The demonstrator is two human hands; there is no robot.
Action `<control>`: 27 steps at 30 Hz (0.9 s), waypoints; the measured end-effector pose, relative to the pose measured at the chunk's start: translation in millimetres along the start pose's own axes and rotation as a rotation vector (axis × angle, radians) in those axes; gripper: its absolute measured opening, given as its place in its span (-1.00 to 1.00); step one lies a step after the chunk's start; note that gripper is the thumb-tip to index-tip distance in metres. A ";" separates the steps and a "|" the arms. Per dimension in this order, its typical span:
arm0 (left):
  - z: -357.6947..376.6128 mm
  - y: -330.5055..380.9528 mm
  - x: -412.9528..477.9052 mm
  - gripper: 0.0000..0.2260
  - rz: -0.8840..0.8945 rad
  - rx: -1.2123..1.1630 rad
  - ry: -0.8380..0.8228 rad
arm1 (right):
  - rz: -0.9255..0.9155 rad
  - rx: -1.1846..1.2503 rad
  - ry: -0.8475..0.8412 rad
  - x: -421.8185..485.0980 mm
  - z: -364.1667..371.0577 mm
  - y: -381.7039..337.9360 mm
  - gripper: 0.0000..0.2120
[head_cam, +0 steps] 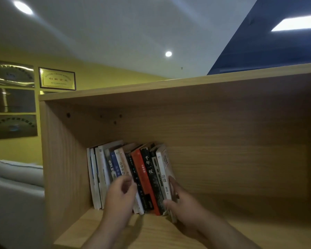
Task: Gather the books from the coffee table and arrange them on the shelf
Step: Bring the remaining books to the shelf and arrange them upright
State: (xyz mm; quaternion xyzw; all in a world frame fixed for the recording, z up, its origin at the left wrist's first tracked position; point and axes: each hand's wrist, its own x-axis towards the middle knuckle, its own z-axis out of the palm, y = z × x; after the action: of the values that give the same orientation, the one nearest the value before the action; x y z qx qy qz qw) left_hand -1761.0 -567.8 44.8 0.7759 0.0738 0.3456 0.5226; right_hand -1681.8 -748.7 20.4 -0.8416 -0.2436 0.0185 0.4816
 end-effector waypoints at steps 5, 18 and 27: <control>-1.7 -31.6 4.3 -0.46 -0.043 0.115 0.060 | 0.037 0.047 -0.015 11.6 2.8 6.3 -0.19; 12.6 -47.7 31.6 -0.39 -0.011 0.093 0.091 | 0.116 0.003 -0.033 28.8 -1.5 16.6 -0.29; 14.9 -62.4 35.1 -0.38 0.033 0.125 0.149 | 0.096 0.102 -0.056 40.5 20.0 17.9 -0.18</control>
State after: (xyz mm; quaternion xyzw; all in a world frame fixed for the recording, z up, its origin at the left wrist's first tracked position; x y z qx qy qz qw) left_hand -1710.2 -534.8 3.9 0.7802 0.1213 0.4059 0.4602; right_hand -1644.5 -722.8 3.3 -0.8257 -0.2151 0.0772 0.5157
